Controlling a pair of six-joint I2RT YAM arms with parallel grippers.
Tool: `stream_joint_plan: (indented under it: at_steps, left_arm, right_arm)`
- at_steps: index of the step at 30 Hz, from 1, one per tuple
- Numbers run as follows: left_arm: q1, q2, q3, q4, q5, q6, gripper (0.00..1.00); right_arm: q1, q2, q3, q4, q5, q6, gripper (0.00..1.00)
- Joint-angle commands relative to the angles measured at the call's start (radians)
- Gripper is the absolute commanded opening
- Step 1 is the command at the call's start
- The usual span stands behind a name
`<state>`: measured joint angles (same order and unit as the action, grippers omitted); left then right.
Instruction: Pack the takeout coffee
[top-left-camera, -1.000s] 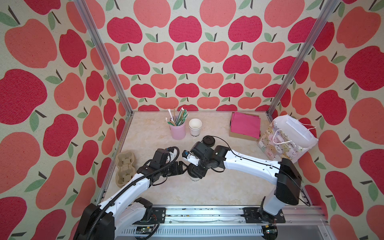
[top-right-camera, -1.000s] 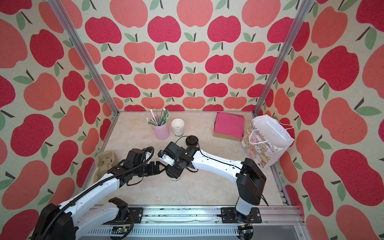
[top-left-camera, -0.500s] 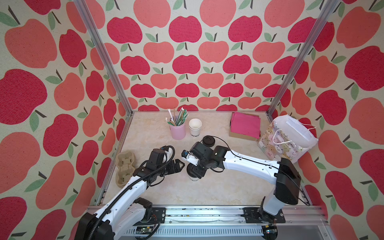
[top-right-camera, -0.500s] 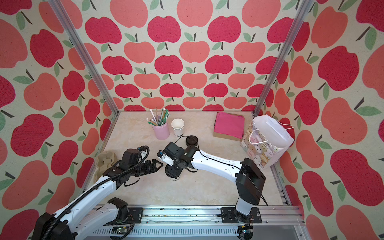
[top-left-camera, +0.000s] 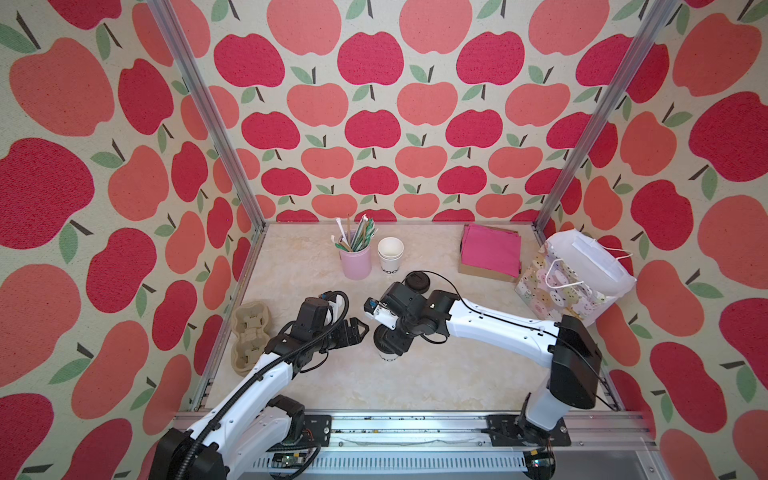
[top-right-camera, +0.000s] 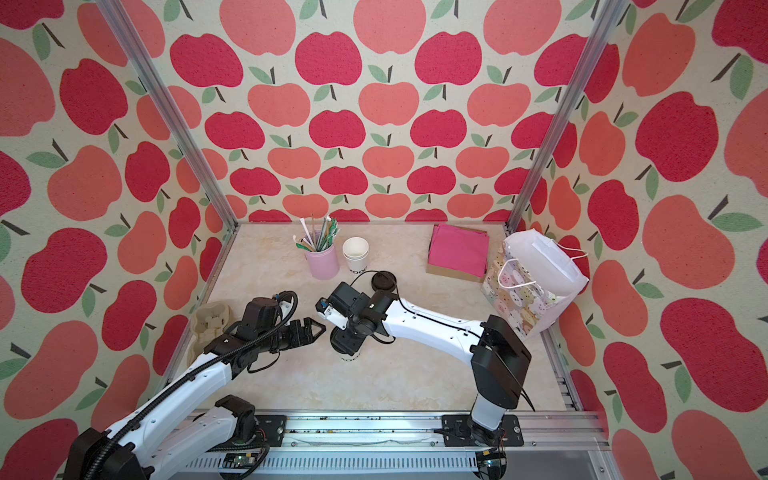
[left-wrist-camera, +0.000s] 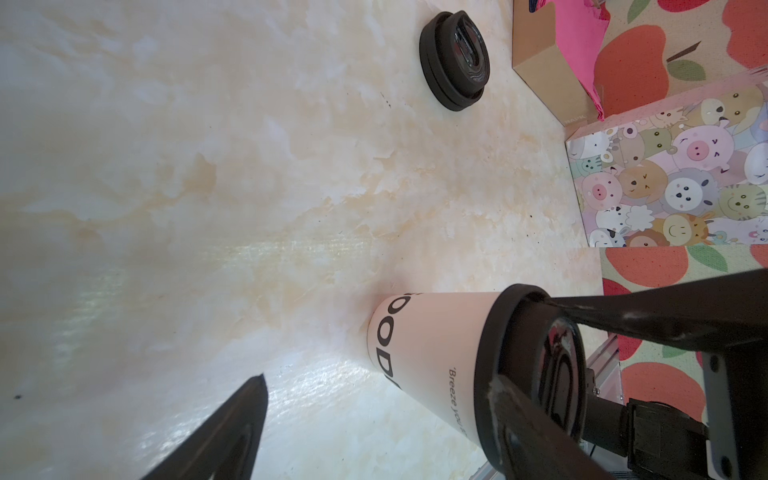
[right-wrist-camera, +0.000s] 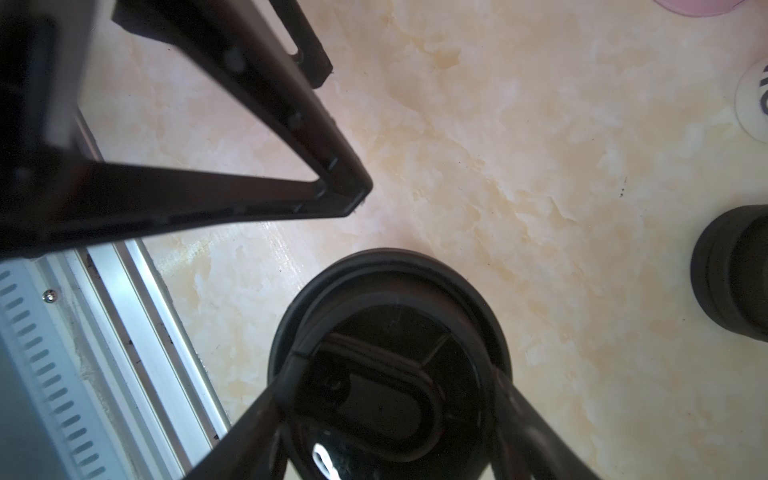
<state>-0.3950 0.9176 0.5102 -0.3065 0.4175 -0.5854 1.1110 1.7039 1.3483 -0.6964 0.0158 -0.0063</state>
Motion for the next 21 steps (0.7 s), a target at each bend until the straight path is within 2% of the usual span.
stream_joint_plan:
  at_steps: [1, 10, 21]
  left_arm:
    - [0.005, -0.020, -0.010, -0.003, -0.004, -0.003, 0.86]
    - [0.005, -0.037, -0.017, 0.001, -0.008, -0.007, 0.87]
    - [0.005, -0.011, -0.019, 0.033, 0.008, -0.010, 0.87]
  right_arm:
    - [-0.049, 0.085, -0.075, -0.190, 0.111, 0.019, 0.63]
    - [-0.145, 0.032, -0.090, -0.161, 0.130, 0.007, 0.62]
    - [-0.357, 0.036, -0.087, -0.140, 0.152, -0.061, 0.62]
